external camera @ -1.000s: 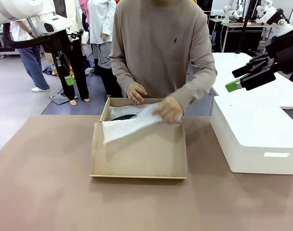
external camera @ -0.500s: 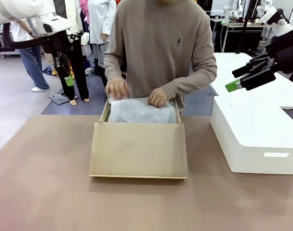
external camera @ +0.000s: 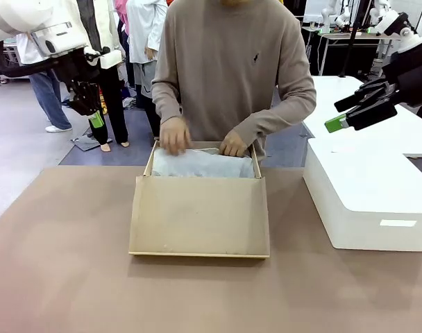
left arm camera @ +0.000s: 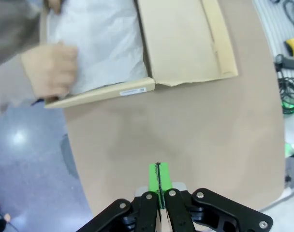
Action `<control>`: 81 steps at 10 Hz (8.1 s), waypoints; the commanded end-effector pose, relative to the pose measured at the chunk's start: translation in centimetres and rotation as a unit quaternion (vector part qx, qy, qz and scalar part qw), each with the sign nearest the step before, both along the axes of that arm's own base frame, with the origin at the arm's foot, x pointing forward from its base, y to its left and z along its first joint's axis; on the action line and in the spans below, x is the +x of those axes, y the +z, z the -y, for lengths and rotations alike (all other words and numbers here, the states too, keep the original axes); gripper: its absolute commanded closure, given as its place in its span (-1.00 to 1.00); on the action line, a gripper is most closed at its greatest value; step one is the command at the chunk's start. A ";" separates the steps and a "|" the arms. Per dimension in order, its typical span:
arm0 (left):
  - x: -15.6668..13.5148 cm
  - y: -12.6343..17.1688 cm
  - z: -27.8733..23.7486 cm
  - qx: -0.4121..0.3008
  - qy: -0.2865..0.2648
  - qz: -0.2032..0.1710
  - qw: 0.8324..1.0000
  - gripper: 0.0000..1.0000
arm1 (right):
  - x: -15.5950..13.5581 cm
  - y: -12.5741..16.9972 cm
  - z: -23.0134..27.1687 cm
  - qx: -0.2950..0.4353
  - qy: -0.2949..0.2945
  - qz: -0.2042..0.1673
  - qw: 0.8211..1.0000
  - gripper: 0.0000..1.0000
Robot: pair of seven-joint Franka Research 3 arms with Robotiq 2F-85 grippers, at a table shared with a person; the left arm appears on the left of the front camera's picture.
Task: Pack the shoes into the box.
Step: Close the Shoes Box.
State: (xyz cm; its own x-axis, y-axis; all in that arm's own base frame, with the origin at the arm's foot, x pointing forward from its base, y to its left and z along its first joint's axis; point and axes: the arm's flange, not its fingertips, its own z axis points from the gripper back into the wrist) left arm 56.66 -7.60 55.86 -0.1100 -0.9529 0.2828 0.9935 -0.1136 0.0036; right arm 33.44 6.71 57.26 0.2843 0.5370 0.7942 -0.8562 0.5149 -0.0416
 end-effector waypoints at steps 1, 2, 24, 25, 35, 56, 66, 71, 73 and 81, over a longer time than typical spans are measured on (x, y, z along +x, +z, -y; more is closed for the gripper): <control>0.3 -0.7 -1.0 -0.036 -0.043 -0.013 0.998 1.00 | 0.3 0.0 0.1 0.009 0.011 0.006 1.000 -1.00; 0.4 -1.4 -1.1 -0.059 -0.052 -0.021 0.997 1.00 | 0.3 0.0 0.1 0.009 0.011 0.006 1.000 -1.00; -1.6 -17.1 -1.4 -0.157 0.026 -0.123 0.980 1.00 | 0.3 0.0 0.1 0.009 0.011 0.006 1.000 -1.00; -1.7 -17.8 -1.6 -0.156 0.023 -0.125 0.980 1.00 | 0.3 0.0 0.1 0.009 0.011 0.006 1.000 -1.00; 0.2 -19.6 -1.3 -0.168 0.020 -0.183 0.968 1.00 | 0.3 0.0 0.1 0.009 0.011 0.006 1.000 -1.00; -1.7 -27.7 2.2 -0.251 -0.033 -0.232 0.939 1.00 | 0.3 0.0 0.1 0.009 0.011 0.006 1.000 -1.00; -2.4 -28.8 3.8 -0.292 -0.072 -0.283 0.911 1.00 | 0.3 0.0 0.1 0.009 0.011 0.006 1.000 -1.00; -2.4 -27.9 3.4 -0.341 -0.068 -0.292 0.891 1.00 | 0.3 0.0 0.1 0.009 0.011 0.006 1.000 -1.00; -2.4 -27.1 3.1 -0.363 -0.065 -0.294 0.882 1.00 | 0.3 0.0 0.1 0.009 0.011 0.006 1.000 -1.00; -2.4 -23.6 1.5 -0.449 0.017 -0.284 0.847 1.00 | 0.3 0.0 0.1 0.009 0.011 0.006 1.000 -1.00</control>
